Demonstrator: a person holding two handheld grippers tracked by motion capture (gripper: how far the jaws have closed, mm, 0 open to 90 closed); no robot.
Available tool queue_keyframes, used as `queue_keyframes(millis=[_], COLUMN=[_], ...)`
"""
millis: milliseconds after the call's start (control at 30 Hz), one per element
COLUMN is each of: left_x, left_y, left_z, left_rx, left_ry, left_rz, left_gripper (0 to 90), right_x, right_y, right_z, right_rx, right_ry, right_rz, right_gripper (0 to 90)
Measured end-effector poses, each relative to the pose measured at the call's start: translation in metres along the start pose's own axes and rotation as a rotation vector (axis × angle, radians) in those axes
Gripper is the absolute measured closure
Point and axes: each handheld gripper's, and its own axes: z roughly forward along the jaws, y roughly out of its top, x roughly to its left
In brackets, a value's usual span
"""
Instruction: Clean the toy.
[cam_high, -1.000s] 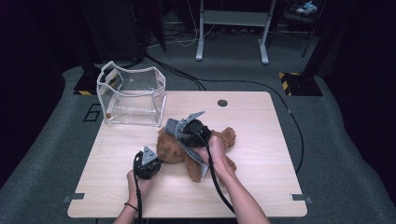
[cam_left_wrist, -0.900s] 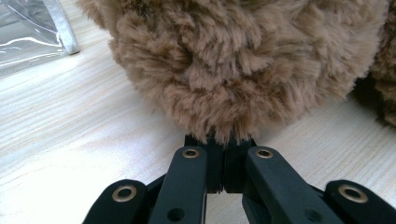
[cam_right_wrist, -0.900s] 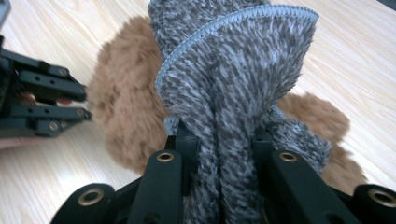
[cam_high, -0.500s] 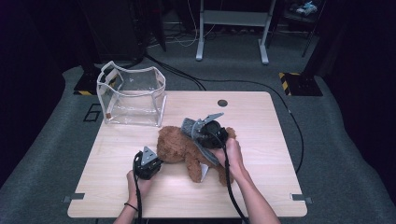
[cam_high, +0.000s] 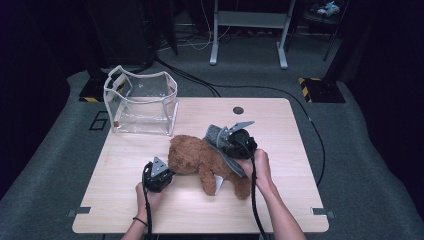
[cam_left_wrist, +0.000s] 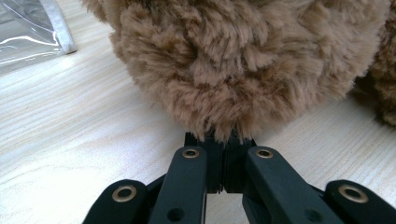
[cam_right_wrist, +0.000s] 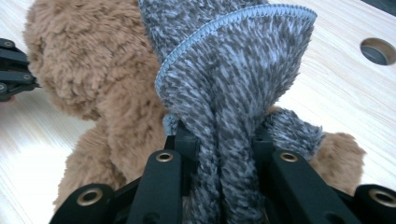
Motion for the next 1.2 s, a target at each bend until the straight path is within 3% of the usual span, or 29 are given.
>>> queue_keyframes(millis=[467, 667, 900, 1000, 1200], left_x=[0.0, 0.0, -0.001, -0.001, -0.002], left_y=[0.0, 0.0, 0.0, 0.0, 0.001], left_z=[0.0, 0.001, 0.001, 0.002, 0.003], left_rx=[0.004, 0.006, 0.01, 0.004, 0.008], left_ry=[0.0, 0.001, -0.001, 0.003, 0.004], left_rz=[0.0, 0.003, 0.004, 0.0, 0.006], left_gripper=[88.7, 88.7, 88.7, 88.7, 88.8], right_x=[-0.023, -0.034, -0.042, -0.045, -0.054], right_y=[-0.017, -0.027, -0.038, -0.043, -0.059], right_z=[-0.012, -0.015, -0.013, -0.011, 0.001], right_rx=[-0.012, -0.011, -0.013, 0.011, 0.047], right_ry=[-0.038, -0.047, -0.055, -0.076, -0.052], right_rz=[0.056, 0.114, 0.159, 0.185, 0.223], right_gripper=[73.1, 73.0, 72.9, 72.9, 73.0])
